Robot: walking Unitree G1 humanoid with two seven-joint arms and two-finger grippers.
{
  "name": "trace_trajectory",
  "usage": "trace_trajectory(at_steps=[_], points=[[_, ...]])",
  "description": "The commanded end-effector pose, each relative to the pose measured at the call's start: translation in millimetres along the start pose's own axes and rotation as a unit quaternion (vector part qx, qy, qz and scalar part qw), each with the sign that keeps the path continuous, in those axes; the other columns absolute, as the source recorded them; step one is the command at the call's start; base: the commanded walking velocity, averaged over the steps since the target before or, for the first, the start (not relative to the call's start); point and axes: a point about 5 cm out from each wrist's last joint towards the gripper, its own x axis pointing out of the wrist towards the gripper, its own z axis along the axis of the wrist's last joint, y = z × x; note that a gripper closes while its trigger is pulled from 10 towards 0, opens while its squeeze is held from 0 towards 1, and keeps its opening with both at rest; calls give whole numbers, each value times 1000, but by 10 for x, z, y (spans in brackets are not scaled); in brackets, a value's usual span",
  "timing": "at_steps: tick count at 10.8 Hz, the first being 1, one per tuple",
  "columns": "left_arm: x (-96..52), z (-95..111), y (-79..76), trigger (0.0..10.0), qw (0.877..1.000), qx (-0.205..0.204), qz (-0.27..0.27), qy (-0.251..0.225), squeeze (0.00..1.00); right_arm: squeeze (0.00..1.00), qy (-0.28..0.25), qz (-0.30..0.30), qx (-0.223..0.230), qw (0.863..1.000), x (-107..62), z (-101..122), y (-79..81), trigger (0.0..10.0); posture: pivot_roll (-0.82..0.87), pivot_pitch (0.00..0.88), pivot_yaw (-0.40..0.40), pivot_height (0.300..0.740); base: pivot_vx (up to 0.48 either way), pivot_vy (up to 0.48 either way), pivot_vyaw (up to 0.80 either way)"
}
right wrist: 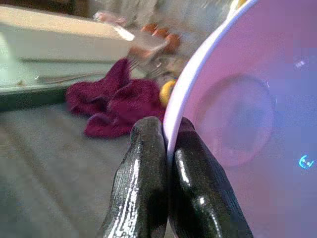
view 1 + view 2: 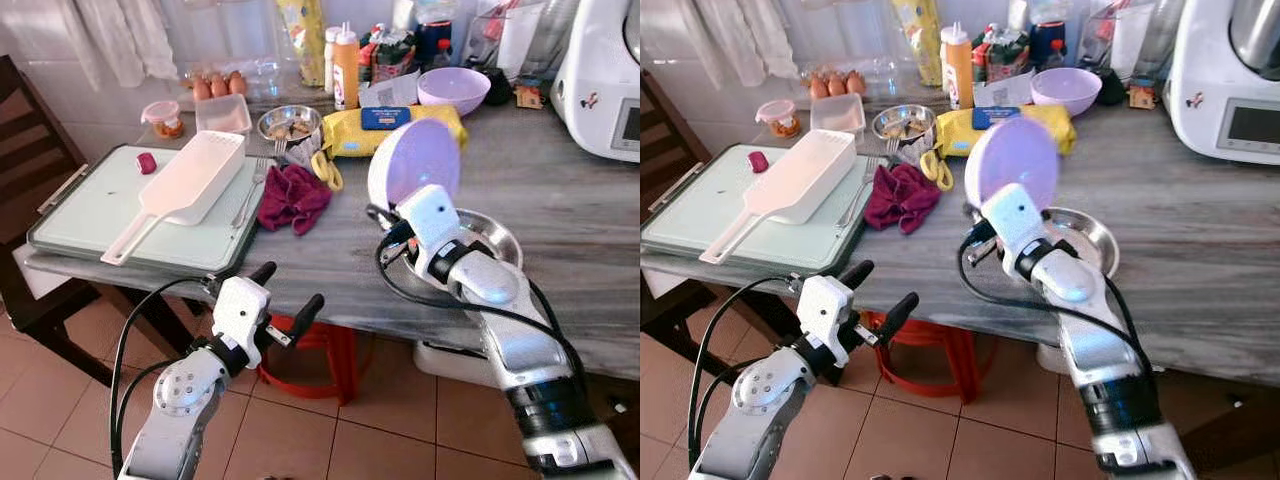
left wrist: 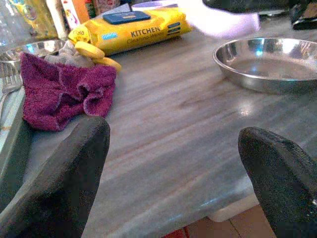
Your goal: Setting the table
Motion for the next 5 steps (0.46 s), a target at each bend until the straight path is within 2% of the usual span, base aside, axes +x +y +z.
trace_trajectory(at_steps=[1,5], points=[[-42,-7,-20,10000,1000,1,-11,9,0,0,3,31,7,999,67,61,-14,10000,-101,116,92,740,0,0,0],[-40,-12,-66,10000,1000,-6,-24,15,0,0,33,113,5,993,117,-4,40,10000,-105,115,90,740,0,0,0]])
